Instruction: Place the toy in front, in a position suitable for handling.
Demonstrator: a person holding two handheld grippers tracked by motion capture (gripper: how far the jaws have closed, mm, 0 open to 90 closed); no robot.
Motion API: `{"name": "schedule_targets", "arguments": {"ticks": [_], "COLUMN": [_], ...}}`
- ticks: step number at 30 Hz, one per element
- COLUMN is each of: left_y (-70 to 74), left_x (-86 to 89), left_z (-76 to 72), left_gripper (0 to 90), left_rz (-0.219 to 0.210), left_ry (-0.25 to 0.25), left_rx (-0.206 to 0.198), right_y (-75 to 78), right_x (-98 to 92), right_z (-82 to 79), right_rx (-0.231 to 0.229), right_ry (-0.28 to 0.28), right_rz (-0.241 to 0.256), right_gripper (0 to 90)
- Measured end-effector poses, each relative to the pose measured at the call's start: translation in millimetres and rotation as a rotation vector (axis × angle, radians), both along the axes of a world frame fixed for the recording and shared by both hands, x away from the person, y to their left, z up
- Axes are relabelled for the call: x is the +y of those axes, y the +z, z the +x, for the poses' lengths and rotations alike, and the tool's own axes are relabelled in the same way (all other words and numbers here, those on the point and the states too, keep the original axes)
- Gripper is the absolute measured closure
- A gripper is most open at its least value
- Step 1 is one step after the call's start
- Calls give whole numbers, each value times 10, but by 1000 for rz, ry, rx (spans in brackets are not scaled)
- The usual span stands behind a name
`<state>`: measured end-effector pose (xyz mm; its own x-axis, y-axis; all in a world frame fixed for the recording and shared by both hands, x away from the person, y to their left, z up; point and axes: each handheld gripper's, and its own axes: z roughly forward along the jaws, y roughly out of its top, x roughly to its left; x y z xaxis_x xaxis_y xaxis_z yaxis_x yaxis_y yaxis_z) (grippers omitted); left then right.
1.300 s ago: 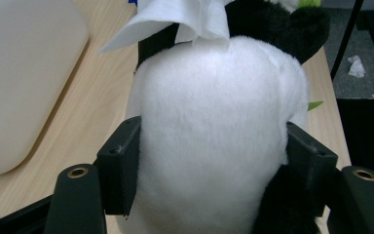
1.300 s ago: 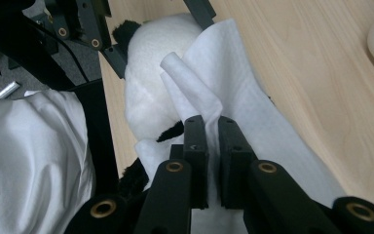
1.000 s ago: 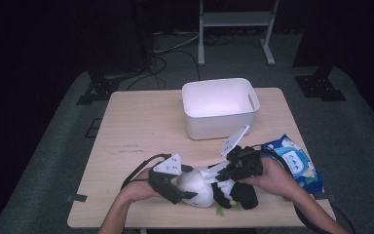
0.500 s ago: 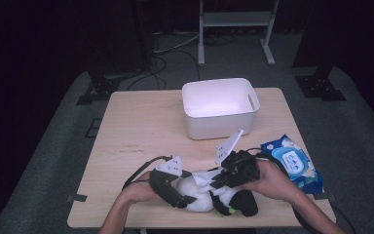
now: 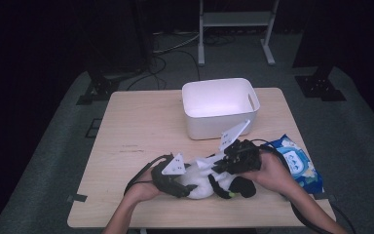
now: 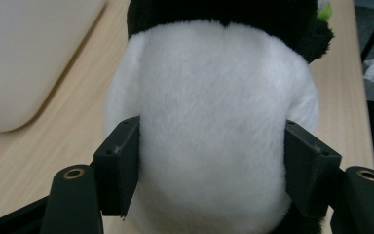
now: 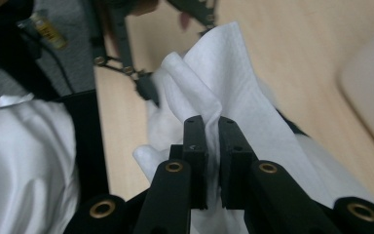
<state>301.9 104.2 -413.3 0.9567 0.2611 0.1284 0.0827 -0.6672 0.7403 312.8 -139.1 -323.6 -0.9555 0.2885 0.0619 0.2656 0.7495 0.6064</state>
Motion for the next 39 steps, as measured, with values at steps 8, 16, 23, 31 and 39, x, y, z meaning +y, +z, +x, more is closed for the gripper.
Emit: {"name": "schedule_targets", "arguments": {"ticks": [8,16,23,31,39], "left_y": [30,101,7,-34,-40], "left_x": [-24,12,-7,27,34], "left_z": [-13,-5,13,17,16], "left_gripper": [199,139,107,87,92], "left_rz": [-49,-100,-106,-110,-81], "left_ry": [-45,-47,-57,-60,-52], "left_rx": [45,104,129,127,119], "right_y": [-180,-421,-313,-334,-259], "right_x": [-115,-252,-219,356,240], "right_z": [95,-77,-99,-84,-105], "right_rx": [47,134,89,-3,-25], "right_ry": [-25,9,22,66,57], "right_rz": [-72,-124,-28,-26,-105], "right_gripper": [834,848,841,828,815]}}
